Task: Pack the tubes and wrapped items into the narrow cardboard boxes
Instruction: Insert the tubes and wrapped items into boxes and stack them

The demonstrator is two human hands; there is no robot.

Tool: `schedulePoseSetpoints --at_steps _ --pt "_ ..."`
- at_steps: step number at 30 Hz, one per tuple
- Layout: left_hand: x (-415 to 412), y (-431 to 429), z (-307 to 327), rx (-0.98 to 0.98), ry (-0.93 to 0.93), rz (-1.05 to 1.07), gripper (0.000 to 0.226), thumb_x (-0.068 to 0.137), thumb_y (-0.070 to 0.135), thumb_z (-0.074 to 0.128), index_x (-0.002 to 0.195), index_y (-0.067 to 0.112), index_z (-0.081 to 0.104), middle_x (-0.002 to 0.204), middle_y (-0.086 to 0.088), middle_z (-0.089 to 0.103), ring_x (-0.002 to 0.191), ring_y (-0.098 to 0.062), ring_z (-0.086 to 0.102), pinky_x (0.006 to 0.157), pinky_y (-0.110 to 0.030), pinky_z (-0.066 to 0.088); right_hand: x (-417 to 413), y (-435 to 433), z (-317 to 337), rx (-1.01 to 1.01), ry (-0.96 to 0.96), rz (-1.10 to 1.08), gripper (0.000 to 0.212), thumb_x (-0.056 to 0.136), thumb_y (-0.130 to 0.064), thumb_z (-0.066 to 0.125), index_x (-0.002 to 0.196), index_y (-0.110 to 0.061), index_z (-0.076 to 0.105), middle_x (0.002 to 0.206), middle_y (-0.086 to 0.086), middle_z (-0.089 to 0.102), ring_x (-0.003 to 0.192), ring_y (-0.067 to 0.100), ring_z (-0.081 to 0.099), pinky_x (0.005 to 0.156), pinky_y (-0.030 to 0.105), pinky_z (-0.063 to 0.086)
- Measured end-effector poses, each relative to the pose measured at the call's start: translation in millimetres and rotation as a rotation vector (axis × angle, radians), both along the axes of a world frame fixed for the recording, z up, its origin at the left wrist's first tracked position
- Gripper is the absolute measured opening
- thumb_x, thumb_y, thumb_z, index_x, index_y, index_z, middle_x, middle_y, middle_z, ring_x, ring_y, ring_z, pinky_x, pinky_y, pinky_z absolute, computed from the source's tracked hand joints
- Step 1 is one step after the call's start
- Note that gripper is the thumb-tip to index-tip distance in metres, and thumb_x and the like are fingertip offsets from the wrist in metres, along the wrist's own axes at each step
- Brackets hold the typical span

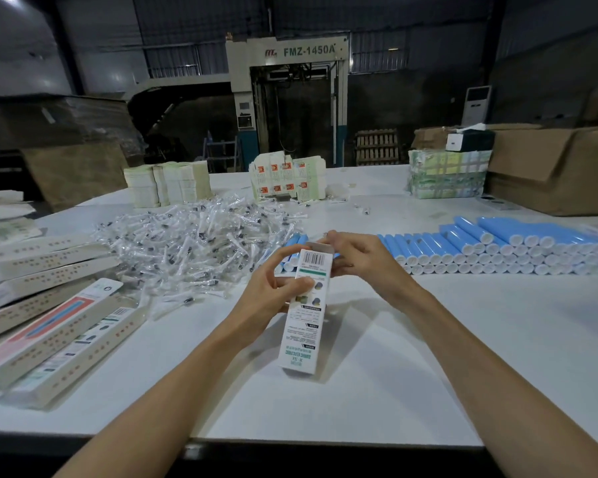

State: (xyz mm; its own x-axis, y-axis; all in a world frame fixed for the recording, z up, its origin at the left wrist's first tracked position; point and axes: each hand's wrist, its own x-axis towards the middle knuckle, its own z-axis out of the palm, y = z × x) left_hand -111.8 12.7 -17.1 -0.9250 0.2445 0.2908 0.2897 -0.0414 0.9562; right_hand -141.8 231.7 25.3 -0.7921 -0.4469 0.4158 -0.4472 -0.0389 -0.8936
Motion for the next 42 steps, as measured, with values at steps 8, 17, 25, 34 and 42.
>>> schedulePoseSetpoints --at_steps 8,17,25,34,42 --pt "1 0 1 -0.067 0.079 0.001 0.057 0.096 0.031 0.082 0.143 0.045 0.053 0.11 -0.018 0.081 0.095 -0.036 0.081 0.071 -0.037 0.063 -2 0 2 -0.093 -0.273 0.002 0.024 0.099 -0.034 0.072 0.109 -0.014 0.082 0.109 0.014 0.079 0.102 0.03 0.076 0.085 0.035 0.062" --pt "10 6 7 -0.082 0.111 -0.013 0.062 0.09 0.029 0.084 0.14 0.047 0.052 0.114 -0.014 0.081 0.098 -0.034 0.081 0.072 -0.042 0.065 -4 3 1 -0.145 -0.269 -0.063 0.015 0.095 -0.013 0.075 0.103 -0.002 0.082 0.102 0.02 0.079 0.098 0.029 0.077 0.079 0.029 0.061" --pt "8 5 5 -0.104 0.1 -0.009 0.064 0.091 0.029 0.083 0.144 0.046 0.051 0.111 -0.015 0.082 0.097 -0.034 0.081 0.071 -0.041 0.065 -2 -1 -1 -0.106 -0.239 -0.082 0.014 0.096 -0.012 0.073 0.1 -0.002 0.082 0.1 0.018 0.079 0.096 0.026 0.077 0.08 0.027 0.061" --pt "6 2 1 -0.142 0.061 -0.068 0.067 0.092 0.022 0.084 0.146 0.047 0.053 0.107 -0.019 0.081 0.096 -0.036 0.081 0.076 -0.041 0.066 -4 0 -3 -0.035 -0.313 -0.08 0.011 0.093 -0.009 0.075 0.094 -0.001 0.083 0.098 0.019 0.079 0.092 0.026 0.077 0.079 0.03 0.061" --pt "7 6 -1 -0.096 0.046 -0.063 0.061 0.091 0.022 0.085 0.143 0.04 0.057 0.105 -0.021 0.081 0.092 -0.034 0.081 0.072 -0.037 0.065 -3 2 -4 -0.014 -0.227 -0.029 0.015 0.097 -0.014 0.072 0.093 -0.005 0.083 0.099 0.018 0.079 0.094 0.023 0.076 0.081 0.026 0.059"
